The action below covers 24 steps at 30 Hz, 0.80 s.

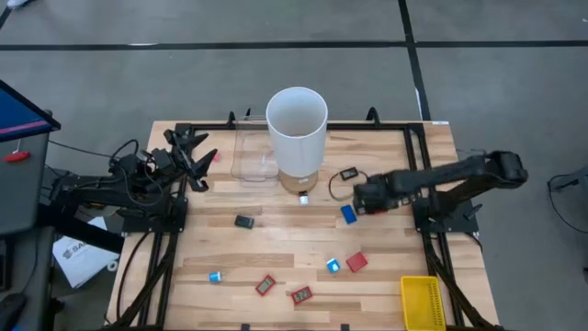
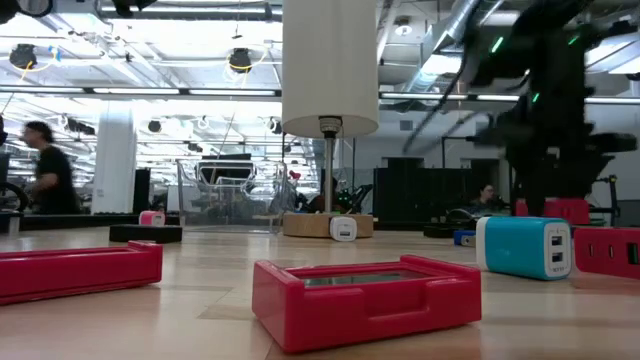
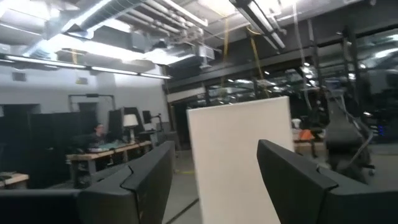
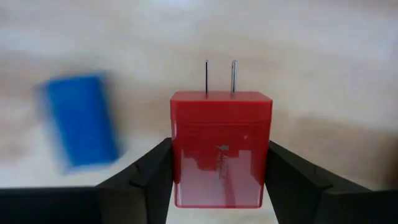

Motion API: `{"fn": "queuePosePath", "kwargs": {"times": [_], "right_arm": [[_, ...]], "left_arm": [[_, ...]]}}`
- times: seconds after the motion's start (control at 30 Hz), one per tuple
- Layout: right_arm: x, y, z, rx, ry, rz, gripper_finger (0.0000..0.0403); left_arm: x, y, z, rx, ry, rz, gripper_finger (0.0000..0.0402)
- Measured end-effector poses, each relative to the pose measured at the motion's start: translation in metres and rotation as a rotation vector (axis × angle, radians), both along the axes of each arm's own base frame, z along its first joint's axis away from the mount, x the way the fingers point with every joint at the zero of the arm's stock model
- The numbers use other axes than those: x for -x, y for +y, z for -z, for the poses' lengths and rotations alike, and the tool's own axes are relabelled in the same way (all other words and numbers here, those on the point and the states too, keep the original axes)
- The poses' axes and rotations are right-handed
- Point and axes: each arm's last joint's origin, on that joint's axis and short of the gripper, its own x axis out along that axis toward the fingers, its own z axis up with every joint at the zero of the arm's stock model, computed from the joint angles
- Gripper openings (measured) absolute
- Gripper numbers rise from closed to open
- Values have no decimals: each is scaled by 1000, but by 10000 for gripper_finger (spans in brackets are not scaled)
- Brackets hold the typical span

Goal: Pick & Place Office items
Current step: Put the top red charger adapter into the transparent bin

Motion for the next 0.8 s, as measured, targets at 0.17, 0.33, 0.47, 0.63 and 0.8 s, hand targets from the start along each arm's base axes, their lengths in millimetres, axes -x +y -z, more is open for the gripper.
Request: {"fn": "queuePosePath", "kwargs": {"times": [0.17,0.33,0.47,0.63,0.8], "right_arm": [[-2,51,-22,11,-333,-10,211],[-9,97,-43,-6,-712,-59,215],[-18,128,-50,-37,-931,-124,200],[-33,160,-47,-100,-1114,-191,215],[-55,180,-40,-146,-1213,-270,216]], "left_arm": [[-13,-6,-4,-27,74,106,228],[-34,-16,-7,-109,191,228,228],[-51,-28,-7,-160,273,287,228],[-66,-52,-10,-265,372,389,228],[-80,-87,9,-329,530,541,228]]}}
